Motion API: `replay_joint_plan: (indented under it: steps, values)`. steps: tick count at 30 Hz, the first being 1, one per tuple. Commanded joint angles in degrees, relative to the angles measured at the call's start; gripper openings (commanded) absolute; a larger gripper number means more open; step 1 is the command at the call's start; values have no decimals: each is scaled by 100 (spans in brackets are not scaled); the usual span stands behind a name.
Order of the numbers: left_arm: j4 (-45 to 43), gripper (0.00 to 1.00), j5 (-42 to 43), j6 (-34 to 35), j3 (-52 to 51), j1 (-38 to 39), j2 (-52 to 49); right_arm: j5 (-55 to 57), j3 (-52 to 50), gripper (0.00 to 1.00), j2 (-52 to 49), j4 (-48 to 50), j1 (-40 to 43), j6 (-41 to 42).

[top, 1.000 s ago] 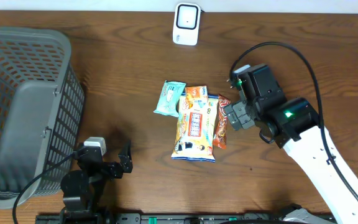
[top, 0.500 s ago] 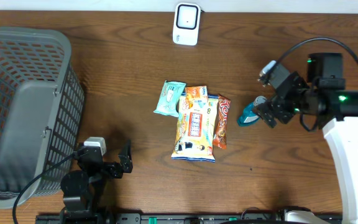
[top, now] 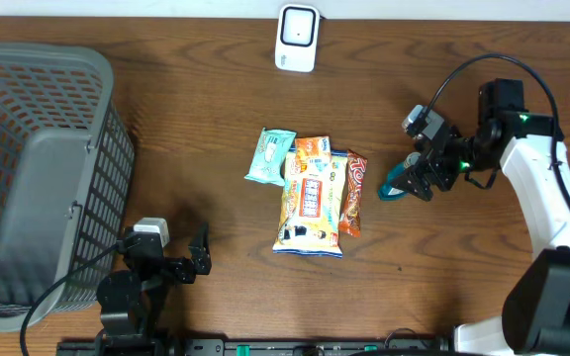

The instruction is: Scan the item barcode

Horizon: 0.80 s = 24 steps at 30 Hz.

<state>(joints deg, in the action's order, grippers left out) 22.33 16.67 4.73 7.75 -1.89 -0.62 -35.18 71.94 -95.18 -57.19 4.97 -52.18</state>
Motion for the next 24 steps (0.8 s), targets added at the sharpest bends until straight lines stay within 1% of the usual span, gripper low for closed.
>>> replay_joint_plan:
  steps: [1, 2, 6, 7, 9, 11, 13, 14, 15, 17, 19, 20, 22, 23, 24]
  values:
    - [111, 100, 70, 50, -87, -35, 28, -168, 48, 93, -149, -7, 4, -125]
    - [111, 100, 70, 50, -87, -35, 28, -162, 48, 92, -160, -13, -2, -125]
    - [111, 100, 70, 50, -87, -35, 28, -153, 46, 80, -262, 37, -20, -120]
    - [111, 100, 70, 50, -87, -35, 28, -153, 46, 76, -271, 46, -20, -120]
    - [111, 100, 70, 50, -87, -35, 28, -160, 46, 65, -315, 87, -20, -111]
    - [111, 100, 70, 50, -87, -35, 28, -160, 44, 59, -321, 111, -20, -83]
    - [111, 100, 70, 52, -87, -35, 28, -136, 44, 52, -319, 214, -20, 151]
    - [111, 100, 70, 50, -87, -35, 28, -138, 44, 50, -321, 240, -20, 249]
    - [111, 100, 70, 50, -87, -35, 28, -138, 44, 46, -321, 262, -20, 302]
    - [111, 100, 70, 50, -87, -35, 28, -138, 44, 42, -321, 299, -20, 417]
    - [111, 100, 70, 52, -87, -35, 28, -136, 44, 44, -321, 435, -20, 896]
    - [111, 100, 70, 50, -87, -35, 28, -138, 44, 45, -321, 461, -20, 1010]
    - [111, 100, 70, 50, -87, -35, 28, -138, 44, 56, -319, 474, -20, 1147]
    - [111, 100, 70, 50, -87, -35, 28, -140, 44, 63, -321, 474, -20, 1147]
    - [111, 100, 70, 50, -87, -35, 28, -140, 42, 73, -321, 474, -44, 1147]
